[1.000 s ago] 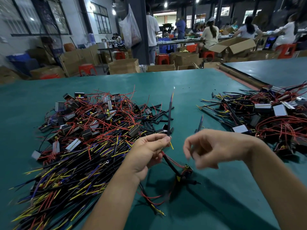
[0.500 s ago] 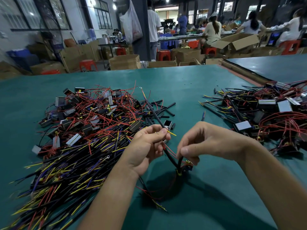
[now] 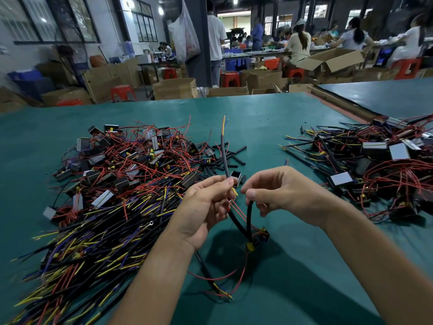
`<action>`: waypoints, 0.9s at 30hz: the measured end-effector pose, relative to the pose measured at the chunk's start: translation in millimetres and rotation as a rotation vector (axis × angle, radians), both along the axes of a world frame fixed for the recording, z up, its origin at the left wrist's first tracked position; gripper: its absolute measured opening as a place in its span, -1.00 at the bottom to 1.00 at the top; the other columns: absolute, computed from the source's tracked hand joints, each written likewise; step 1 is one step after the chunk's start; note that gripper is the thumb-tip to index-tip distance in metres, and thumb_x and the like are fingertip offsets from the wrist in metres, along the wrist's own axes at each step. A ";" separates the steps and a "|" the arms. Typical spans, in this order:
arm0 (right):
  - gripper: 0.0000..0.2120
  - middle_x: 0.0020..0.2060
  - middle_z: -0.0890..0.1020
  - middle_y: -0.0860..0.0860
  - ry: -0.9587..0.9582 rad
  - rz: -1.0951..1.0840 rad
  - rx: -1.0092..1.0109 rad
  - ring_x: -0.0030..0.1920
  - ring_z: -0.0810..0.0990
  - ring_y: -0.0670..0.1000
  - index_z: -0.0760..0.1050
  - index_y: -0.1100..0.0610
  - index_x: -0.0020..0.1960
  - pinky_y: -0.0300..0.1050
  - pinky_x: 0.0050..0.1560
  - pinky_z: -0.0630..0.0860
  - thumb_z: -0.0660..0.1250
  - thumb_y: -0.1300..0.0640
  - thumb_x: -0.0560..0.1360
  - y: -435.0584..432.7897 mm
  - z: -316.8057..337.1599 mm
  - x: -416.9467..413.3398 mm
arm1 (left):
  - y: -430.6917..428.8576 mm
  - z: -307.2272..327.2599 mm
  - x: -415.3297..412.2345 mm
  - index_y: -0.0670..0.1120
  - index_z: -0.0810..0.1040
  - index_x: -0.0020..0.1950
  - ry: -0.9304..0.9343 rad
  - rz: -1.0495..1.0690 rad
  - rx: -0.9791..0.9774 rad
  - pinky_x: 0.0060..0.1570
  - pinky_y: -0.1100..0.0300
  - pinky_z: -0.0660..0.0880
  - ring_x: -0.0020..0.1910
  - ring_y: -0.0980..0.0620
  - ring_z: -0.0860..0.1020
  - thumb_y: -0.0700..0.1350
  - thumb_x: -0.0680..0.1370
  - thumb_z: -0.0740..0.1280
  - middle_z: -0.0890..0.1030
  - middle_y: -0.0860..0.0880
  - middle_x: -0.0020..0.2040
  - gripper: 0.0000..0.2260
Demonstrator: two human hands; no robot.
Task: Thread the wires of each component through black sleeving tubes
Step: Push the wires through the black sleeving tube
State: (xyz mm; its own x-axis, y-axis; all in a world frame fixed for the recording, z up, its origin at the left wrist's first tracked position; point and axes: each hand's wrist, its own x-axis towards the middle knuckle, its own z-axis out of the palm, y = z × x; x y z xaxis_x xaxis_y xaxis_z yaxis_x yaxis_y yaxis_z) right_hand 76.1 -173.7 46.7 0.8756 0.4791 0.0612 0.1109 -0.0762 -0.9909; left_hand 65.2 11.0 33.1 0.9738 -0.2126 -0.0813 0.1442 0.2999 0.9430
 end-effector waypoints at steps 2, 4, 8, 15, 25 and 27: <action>-0.85 -0.32 0.64 0.07 0.003 0.001 0.013 -0.43 0.48 -0.06 0.66 0.15 -0.17 -0.21 -0.34 0.54 0.44 0.09 0.32 0.6 -0.3 0.1 | 0.5 -0.6 0.7 -0.08 0.67 -0.16 0.006 0.001 0.005 -0.57 0.38 0.32 -0.56 0.17 0.38 -0.08 0.32 0.44 0.58 0.02 -0.38 -0.85; -0.84 -0.31 0.62 0.09 0.005 0.004 0.013 -0.43 0.48 -0.06 0.66 0.14 -0.19 -0.20 -0.34 0.54 0.45 0.06 0.32 1.6 -0.3 -0.4 | 0.3 -1.3 1.0 -0.08 0.67 -0.17 0.007 0.006 0.012 -0.57 0.38 0.32 -0.56 0.17 0.39 -0.16 0.42 0.41 0.60 0.01 -0.37 -0.95; -0.86 -0.31 0.61 0.09 0.007 0.013 0.012 -0.43 0.47 -0.06 0.66 0.12 -0.20 -0.20 -0.33 0.54 0.45 0.06 0.32 2.8 -1.2 -0.9 | -0.3 -1.4 0.1 -0.08 0.66 -0.18 -0.017 0.022 0.026 -0.57 0.38 0.32 -0.56 0.17 0.37 -0.24 0.52 0.34 0.60 0.00 -0.37 -0.85; -0.91 -0.31 0.61 0.08 0.029 0.001 -0.025 -0.43 0.47 -0.07 0.65 0.19 -0.16 -0.20 -0.32 0.55 0.41 0.18 0.46 1.8 -1.5 -0.6 | -2.1 0.1 -2.7 -0.07 0.65 -0.15 -0.051 0.030 0.056 -0.54 0.37 0.33 -0.53 0.14 0.36 -0.24 0.53 0.34 0.59 -0.01 -0.36 -0.87; -0.97 -0.34 0.54 0.08 0.003 -0.046 -0.045 -0.43 0.44 -0.06 0.60 0.20 -0.07 -0.19 -0.31 0.55 0.38 0.25 0.50 3.5 -1.9 1.2 | -2.6 -3.4 -2.2 -0.12 0.68 -0.08 -0.094 0.028 0.101 -0.51 0.37 0.35 -0.47 0.10 0.36 -0.23 0.50 0.38 0.60 -0.03 -0.32 -0.91; -0.95 -0.38 0.53 0.03 -0.003 -0.059 -0.035 -0.44 0.45 -0.07 0.61 0.20 -0.13 -0.20 -0.32 0.55 0.39 0.25 0.50 2.8 -2.8 1.8 | -2.3 -4.9 -2.0 -0.17 0.68 -0.01 -0.107 0.045 0.126 -0.49 0.35 0.36 -0.46 0.10 0.36 -0.22 0.48 0.41 0.61 -0.08 -0.26 -0.88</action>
